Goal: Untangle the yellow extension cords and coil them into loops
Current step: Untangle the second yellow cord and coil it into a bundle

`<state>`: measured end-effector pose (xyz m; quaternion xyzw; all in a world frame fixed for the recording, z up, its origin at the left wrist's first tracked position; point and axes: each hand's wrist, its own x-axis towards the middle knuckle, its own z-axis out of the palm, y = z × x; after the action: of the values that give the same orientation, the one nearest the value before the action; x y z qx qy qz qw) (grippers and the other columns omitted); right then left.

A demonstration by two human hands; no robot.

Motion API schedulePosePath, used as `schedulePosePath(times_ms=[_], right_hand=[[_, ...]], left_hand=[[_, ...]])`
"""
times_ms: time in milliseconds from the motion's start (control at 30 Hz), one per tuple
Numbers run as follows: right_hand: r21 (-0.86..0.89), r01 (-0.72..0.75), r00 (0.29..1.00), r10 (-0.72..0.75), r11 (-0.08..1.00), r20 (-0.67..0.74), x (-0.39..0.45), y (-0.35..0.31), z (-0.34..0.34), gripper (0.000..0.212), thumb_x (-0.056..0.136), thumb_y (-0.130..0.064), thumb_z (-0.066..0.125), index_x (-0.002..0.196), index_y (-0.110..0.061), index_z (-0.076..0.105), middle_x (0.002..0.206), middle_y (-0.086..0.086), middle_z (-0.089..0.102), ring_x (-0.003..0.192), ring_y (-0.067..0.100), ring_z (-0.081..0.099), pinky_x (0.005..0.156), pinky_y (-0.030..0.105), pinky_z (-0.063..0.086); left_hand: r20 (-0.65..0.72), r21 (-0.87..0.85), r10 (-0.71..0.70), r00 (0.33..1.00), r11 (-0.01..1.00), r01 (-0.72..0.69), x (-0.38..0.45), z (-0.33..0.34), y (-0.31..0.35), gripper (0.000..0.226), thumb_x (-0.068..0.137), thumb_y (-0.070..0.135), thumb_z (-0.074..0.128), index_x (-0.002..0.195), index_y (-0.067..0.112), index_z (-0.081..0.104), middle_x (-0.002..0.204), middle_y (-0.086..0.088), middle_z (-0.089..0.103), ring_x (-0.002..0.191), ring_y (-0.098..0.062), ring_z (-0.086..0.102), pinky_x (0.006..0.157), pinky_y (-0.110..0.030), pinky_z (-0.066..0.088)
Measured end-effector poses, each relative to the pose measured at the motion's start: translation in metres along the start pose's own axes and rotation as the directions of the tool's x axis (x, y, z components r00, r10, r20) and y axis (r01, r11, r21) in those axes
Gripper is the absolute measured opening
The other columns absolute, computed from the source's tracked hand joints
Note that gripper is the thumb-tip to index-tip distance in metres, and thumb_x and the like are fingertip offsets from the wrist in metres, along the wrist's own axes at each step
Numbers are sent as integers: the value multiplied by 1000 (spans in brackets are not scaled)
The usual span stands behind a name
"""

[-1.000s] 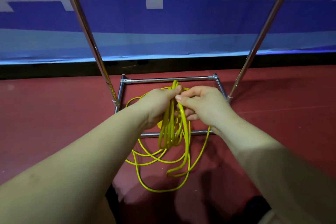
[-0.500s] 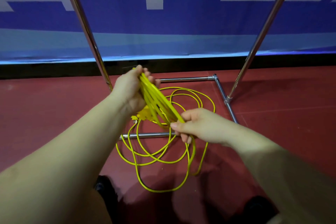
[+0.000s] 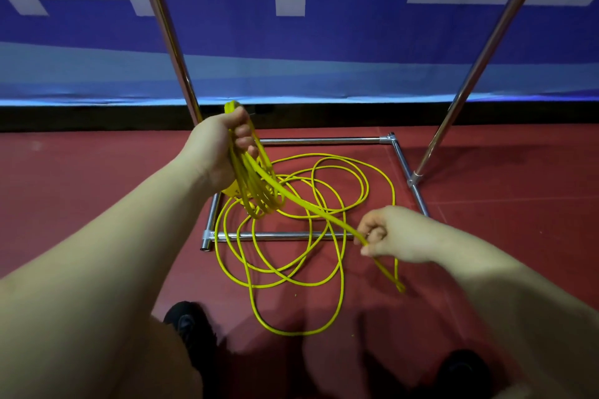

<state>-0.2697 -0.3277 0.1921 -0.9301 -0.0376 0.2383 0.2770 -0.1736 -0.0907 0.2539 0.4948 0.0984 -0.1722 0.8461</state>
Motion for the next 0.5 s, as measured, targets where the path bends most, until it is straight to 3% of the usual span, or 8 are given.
schedulePosePath(times_ms=[100,233,400,500], right_hand=[[118,-7,995,19,993,-97,0,2,-8,13,78,-14,74,81,-18,62,50,-11,54,40,-7,45,48,7,35],[404,-64,988,115,912,-103,-5,-6,-22,10,80,-9,71,82,-6,61,51,-6,64,45,4,54,46,17,46],[462,-115,968,203,879,-146,-15,-17,-40,13,78,-16,72,70,-10,64,57,-2,68,45,9,52,44,18,45],[532,-197,955,284,824,-86,-16,-23,-39,14,80,-18,71,73,-8,63,63,2,67,37,3,51,39,14,45]], left_hand=[[45,107,18,999,994,-23,-3,-3,-3,28,100,19,37,74,17,45,45,9,34,35,-3,31,38,-15,34],[104,260,61,993,962,-87,-3,-6,-6,27,100,16,39,73,17,41,47,8,35,36,-3,32,39,-15,35],[91,324,154,984,929,-176,-3,-9,-6,25,100,13,39,75,17,40,48,7,36,37,-5,33,40,-15,36],[108,422,222,969,873,-247,-5,-9,-8,26,100,13,41,74,18,39,45,10,38,38,-5,35,43,-16,37]])
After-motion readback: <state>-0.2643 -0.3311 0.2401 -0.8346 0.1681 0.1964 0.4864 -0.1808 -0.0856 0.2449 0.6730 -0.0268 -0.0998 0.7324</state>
